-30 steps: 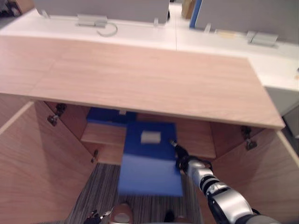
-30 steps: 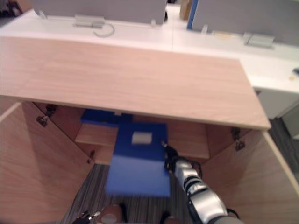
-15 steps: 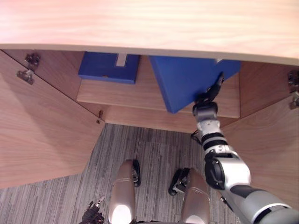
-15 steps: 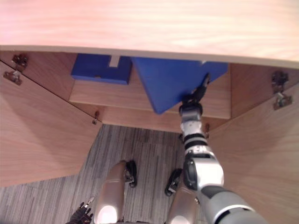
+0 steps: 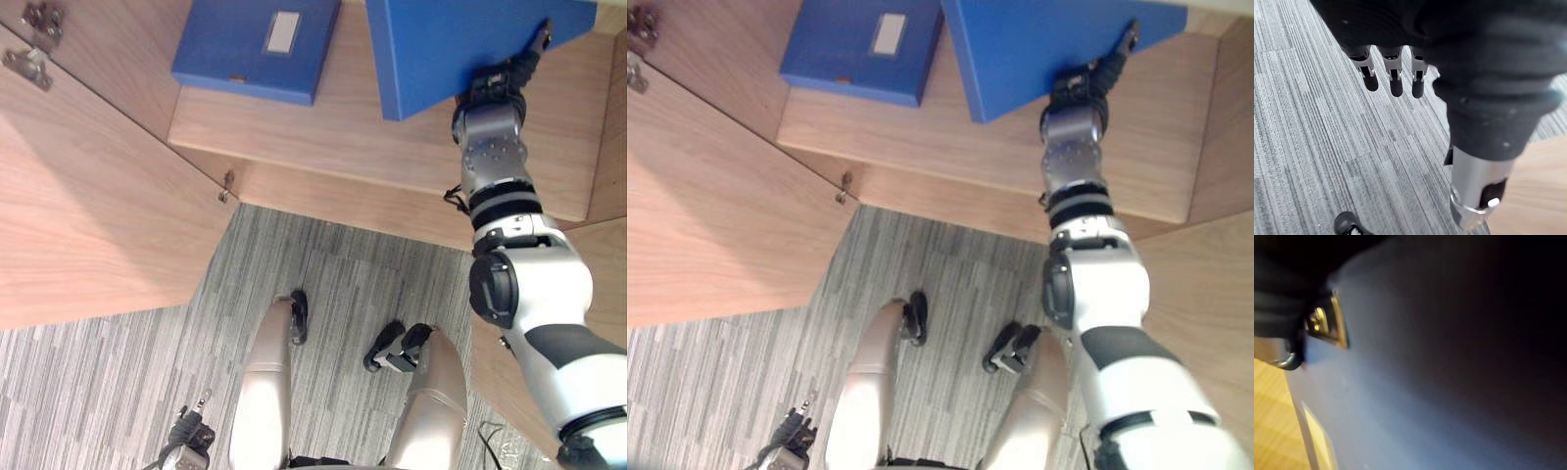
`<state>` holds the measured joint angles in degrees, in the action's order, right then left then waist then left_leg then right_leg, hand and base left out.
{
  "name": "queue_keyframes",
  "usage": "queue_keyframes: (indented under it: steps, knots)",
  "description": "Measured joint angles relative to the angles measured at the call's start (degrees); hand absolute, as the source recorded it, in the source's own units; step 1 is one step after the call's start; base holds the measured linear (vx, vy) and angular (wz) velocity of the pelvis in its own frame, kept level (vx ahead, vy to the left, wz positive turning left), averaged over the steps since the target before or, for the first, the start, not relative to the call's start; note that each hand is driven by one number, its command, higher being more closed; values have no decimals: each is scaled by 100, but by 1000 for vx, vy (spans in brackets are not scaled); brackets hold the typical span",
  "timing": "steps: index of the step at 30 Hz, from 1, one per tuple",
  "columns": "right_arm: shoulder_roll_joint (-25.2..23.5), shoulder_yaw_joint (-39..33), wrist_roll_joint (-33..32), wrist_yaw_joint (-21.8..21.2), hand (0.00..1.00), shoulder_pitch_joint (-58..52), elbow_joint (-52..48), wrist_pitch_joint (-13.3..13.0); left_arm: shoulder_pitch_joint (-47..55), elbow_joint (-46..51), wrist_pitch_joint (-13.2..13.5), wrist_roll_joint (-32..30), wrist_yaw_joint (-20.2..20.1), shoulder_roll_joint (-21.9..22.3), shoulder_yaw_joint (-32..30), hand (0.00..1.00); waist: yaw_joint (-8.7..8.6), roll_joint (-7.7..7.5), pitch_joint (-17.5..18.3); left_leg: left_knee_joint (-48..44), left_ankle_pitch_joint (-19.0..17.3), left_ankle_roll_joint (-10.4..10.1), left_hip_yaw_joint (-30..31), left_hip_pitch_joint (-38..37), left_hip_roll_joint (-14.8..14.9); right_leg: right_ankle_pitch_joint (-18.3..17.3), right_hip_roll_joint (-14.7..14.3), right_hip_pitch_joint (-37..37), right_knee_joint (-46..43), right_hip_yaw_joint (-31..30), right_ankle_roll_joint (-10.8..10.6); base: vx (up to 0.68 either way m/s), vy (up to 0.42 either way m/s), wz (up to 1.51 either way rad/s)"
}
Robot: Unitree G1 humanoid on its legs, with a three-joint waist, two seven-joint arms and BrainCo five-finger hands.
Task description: Walk over to the cabinet, pick up the folder, carry it to the office cabinet, place the folder inside the office cabinet, then close the office cabinet door
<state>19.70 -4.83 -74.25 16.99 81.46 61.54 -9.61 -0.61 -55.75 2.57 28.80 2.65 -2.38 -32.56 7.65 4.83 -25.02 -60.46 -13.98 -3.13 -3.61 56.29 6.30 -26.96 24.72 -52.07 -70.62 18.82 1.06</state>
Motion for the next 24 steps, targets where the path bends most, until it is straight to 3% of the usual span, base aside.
queue_keyframes:
  steps: [10,21,22,24]
  knots:
    - [111,46,-94,433,100,261,231,40,-390,103,2,23,352,35,-342,0,82,73,-33,-65,186,-66,130,517,-177,-100,174,-494,-322,17,84,-23,-29,13]
    - [248,-65,-236,773,100,265,348,-251,-620,118,10,114,599,202,-342,0,125,161,-66,-59,325,-113,250,756,-310,-142,286,-689,-466,75,143,-9,-16,8]
    - [249,-72,-263,791,0,265,347,-290,-634,118,13,113,608,202,-342,0,128,167,-67,-53,336,-113,249,756,-326,-154,308,-688,-484,75,164,-1,-22,10]
    - [245,-99,-273,832,0,265,346,-296,-638,119,17,118,658,203,-351,0,142,177,-69,-32,350,-118,255,755,-339,-156,315,-688,-485,78,165,-4,-18,7]
